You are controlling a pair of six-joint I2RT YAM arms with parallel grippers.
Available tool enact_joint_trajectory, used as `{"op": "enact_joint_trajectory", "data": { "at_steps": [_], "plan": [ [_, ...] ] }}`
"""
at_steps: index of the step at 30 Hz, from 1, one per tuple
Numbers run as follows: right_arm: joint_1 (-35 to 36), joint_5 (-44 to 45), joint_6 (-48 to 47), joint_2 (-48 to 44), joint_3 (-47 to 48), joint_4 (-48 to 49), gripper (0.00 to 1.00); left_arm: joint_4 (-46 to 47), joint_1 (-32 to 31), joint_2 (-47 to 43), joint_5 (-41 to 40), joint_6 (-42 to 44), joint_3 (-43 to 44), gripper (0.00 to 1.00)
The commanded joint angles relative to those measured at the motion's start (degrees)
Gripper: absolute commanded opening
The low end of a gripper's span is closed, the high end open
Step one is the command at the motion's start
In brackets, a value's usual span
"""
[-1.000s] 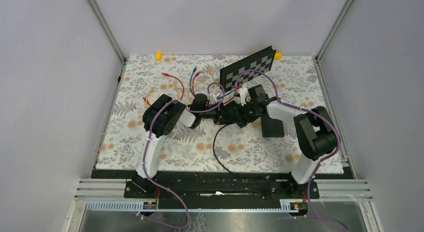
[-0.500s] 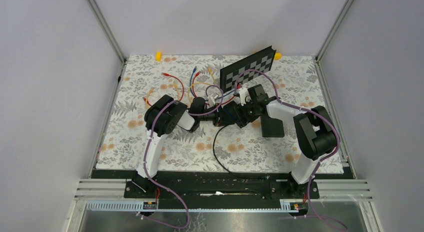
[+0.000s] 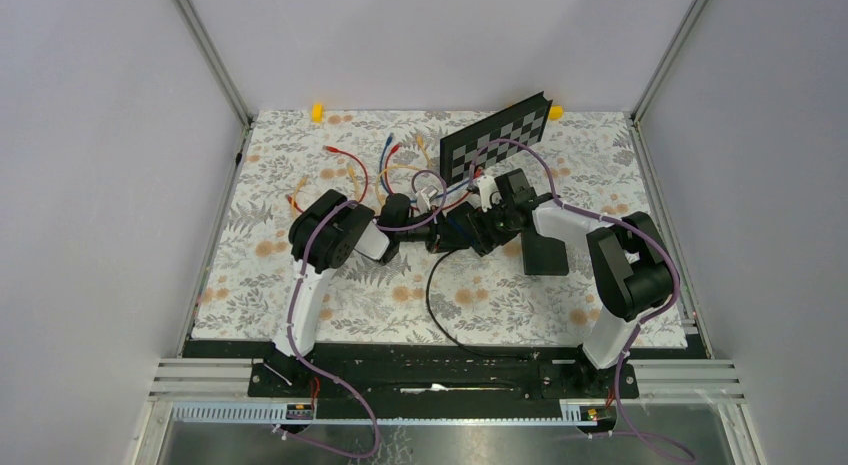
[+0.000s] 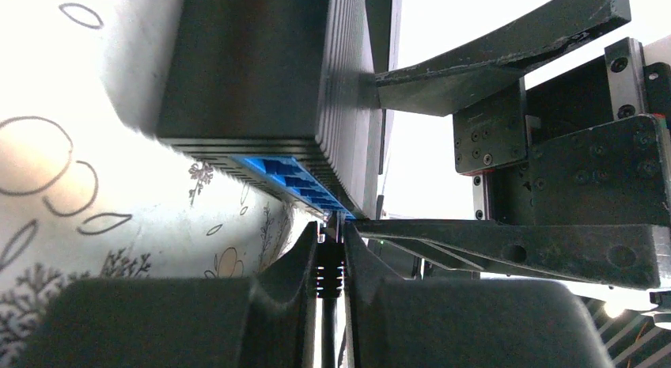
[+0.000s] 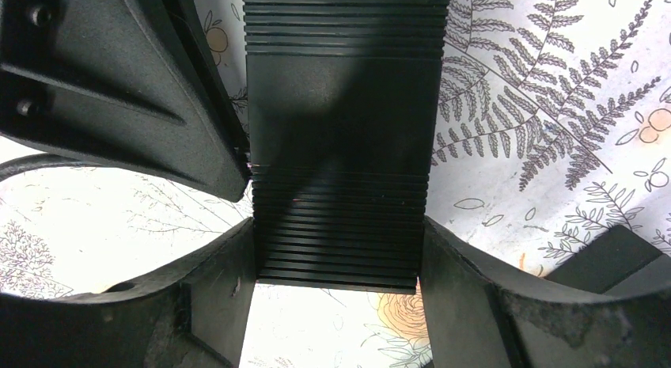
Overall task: Pull the plug from the switch port
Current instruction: Pull the connector from the switch port.
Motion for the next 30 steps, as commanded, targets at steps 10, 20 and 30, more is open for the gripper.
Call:
{"op": "enact_joint_trajectory", "data": {
  "at_steps": [10, 20, 30],
  "plan": [
    [2.2, 14.0, 0.8, -4.0, -2.3, 3.4, 0.24, -1.8, -1.1, -1.9, -3.3, -6.4, -2.3, 0.0],
    [1.9, 14.6, 2.9, -4.4, -1.8, 2.9, 0.2, -0.3, -2.3, -3.8, -3.7, -5.0, -4.8, 0.0],
    [1.2, 4.6, -1.6, -4.7, -1.8, 2.0, 0.19, -19.9, -1.1, -7.2, -6.6, 13.1, -2.3, 0.0]
  ]
}}
